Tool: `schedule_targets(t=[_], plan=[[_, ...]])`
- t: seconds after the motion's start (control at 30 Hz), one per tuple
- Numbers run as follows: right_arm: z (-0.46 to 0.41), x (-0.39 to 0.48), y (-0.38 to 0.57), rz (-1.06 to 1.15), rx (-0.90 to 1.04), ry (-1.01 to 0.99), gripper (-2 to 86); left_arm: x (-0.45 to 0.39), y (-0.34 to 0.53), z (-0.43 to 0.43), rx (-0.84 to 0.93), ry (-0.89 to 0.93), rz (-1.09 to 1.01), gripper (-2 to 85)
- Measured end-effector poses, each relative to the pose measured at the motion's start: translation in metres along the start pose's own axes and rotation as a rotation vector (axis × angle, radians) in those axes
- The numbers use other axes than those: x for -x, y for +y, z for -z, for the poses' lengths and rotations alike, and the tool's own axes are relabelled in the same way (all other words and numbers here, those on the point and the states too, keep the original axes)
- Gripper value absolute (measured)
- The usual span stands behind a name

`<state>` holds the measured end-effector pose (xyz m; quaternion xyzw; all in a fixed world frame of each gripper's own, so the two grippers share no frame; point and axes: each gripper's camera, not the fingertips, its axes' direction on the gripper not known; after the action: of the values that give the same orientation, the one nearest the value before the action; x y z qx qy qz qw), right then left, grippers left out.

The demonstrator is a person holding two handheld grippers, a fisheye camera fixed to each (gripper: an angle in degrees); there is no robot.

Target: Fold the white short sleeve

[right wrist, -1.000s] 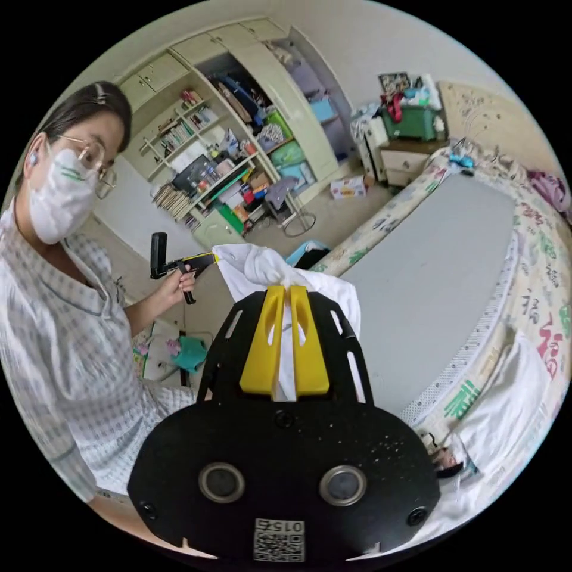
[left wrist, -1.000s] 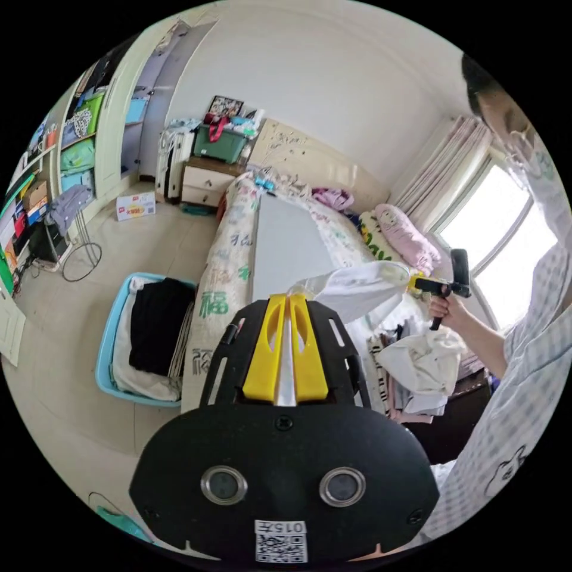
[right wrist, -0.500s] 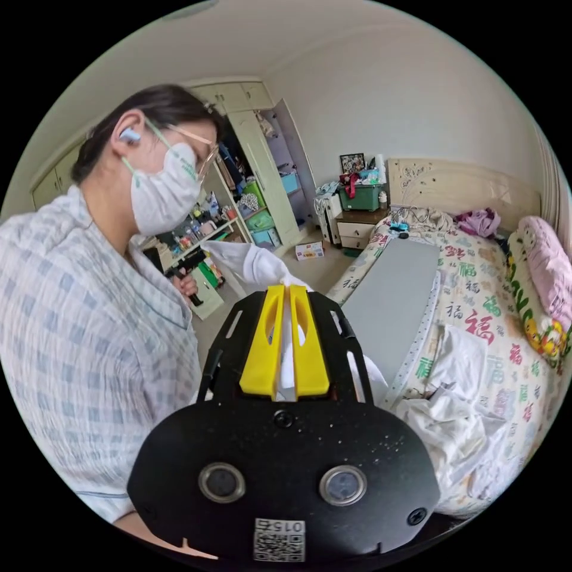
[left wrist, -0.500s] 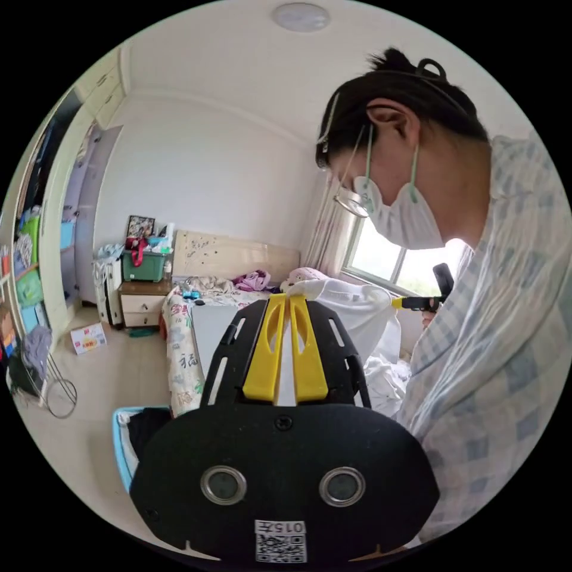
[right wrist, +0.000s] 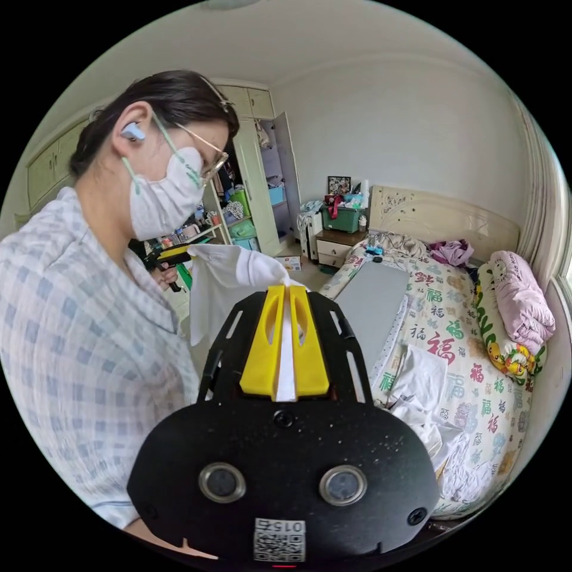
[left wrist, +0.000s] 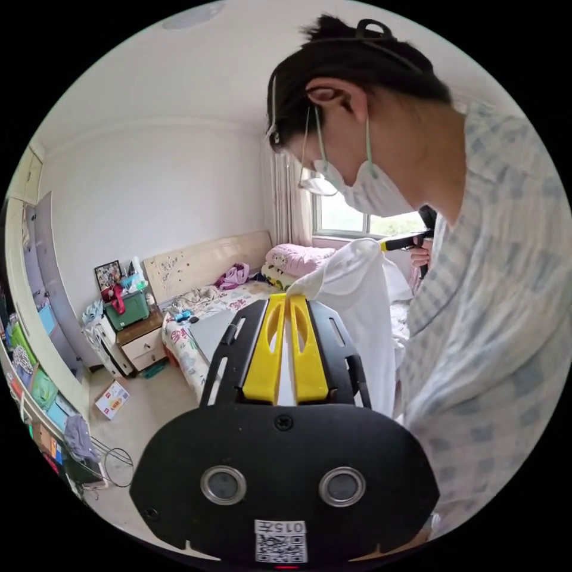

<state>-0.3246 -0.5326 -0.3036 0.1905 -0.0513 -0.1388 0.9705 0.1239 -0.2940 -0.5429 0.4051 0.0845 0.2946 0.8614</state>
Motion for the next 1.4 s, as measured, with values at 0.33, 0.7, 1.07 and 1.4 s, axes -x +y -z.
schedule_targets(t=[0.33,0.7,1.07,1.4], plan=[[-0.333,-0.266,-0.003,-0.198,0.344,0.235,0.5,0.205,0.126,-0.368,0.286,-0.092,0.382,3.2],[-0.369,-0.296,0.234,-0.398,0.824,0.112,5.9,0.145,0.392,-0.377,0.707,0.06,1.01,7.6],[-0.371,-0.3,0.292,-0.372,1.019,0.118,11.5,0.067,0.455,-0.421,0.888,0.104,1.117,9.0],[-0.353,-0.319,0.321,-0.505,0.957,0.099,10.9,0.091,0.475,-0.421,0.939,0.092,1.074,-0.2]])
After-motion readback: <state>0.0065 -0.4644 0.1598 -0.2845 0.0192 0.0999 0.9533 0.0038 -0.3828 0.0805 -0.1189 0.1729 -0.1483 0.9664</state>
